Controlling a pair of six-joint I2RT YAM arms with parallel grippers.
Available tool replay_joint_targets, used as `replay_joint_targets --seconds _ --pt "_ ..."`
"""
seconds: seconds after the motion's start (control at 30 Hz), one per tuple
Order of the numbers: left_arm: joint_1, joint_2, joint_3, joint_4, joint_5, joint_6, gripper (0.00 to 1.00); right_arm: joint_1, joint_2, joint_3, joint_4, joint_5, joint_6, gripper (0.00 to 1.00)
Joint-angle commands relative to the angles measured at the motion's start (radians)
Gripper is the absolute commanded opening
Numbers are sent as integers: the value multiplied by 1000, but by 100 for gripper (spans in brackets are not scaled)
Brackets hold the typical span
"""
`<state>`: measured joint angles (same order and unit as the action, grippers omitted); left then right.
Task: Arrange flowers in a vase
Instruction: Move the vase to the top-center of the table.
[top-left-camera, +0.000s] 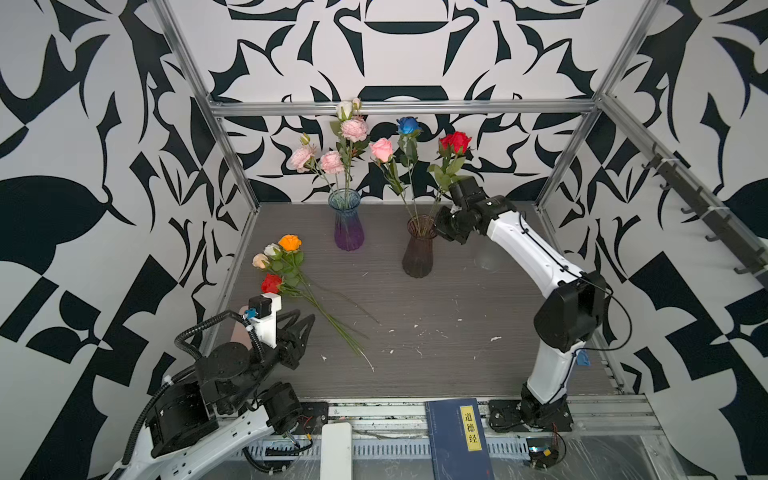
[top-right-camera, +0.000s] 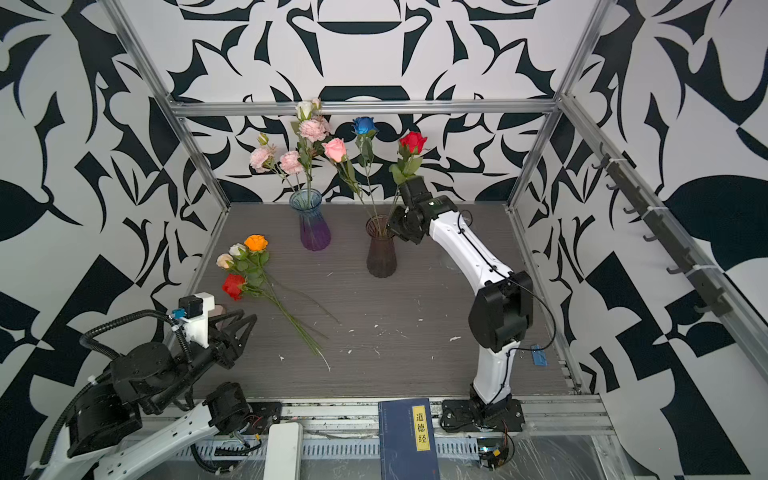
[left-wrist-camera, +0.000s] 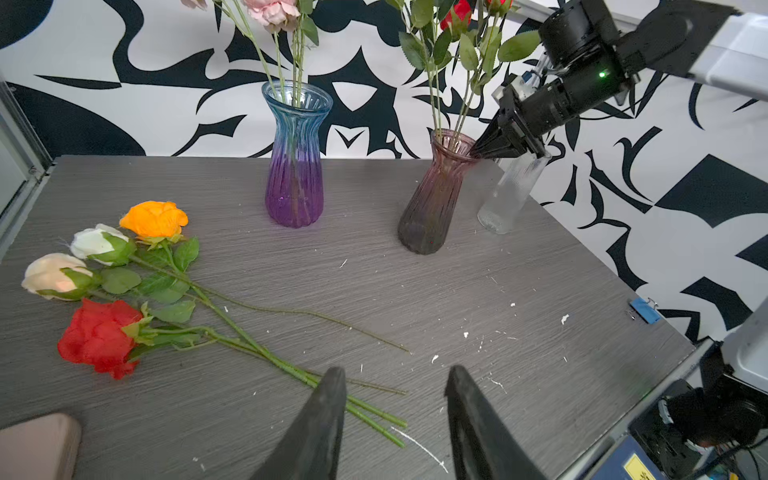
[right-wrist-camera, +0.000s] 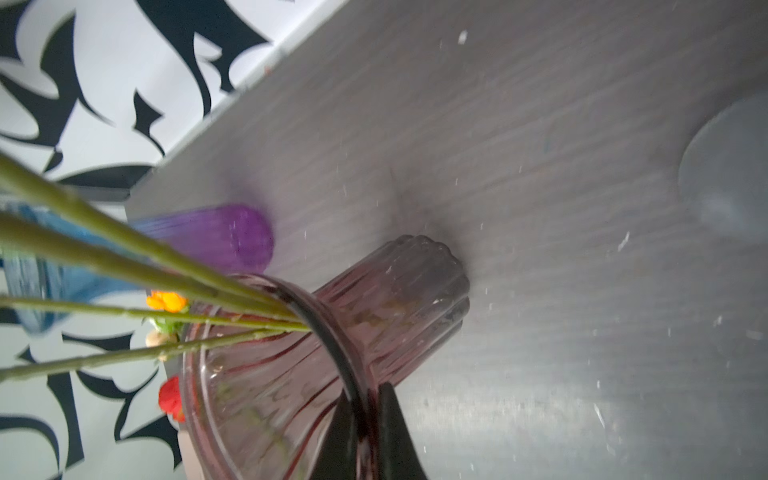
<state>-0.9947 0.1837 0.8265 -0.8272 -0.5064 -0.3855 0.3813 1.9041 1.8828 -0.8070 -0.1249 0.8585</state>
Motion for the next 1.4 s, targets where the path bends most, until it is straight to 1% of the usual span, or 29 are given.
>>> replay_joint_targets --seconds 0.0,0.2,0.3,0.5,0.83,1.0,1.07,1.2,1.37 --pt "2 -2 45 -85 8 -38 44 -32 39 182 16 -44 -39 0" --pt "2 -54 39 -118 1 -64 44 -68 218 445 -59 -75 -56 0" --pt "2 -74 31 -97 9 -54 44 -74 278 529 -88 -82 -56 0" --pt "2 -68 22 -101 15 -54 44 -74 312 555 -90 -83 -56 0" --pt "2 -55 13 -92 16 -46 44 -74 282 512 -97 -62 -74 0" --pt "2 -56 12 -93 17 -47 44 -73 283 517 -100 -67 -78 29" --pt "2 -57 11 -93 17 -46 44 -73 283 523 -101 -67 -79 34" --pt "2 -58 11 -95 16 -50 44 -73 288 559 -121 -71 -84 43" --pt "2 -59 11 -100 11 -49 44 -75 247 566 -151 -81 -94 45"
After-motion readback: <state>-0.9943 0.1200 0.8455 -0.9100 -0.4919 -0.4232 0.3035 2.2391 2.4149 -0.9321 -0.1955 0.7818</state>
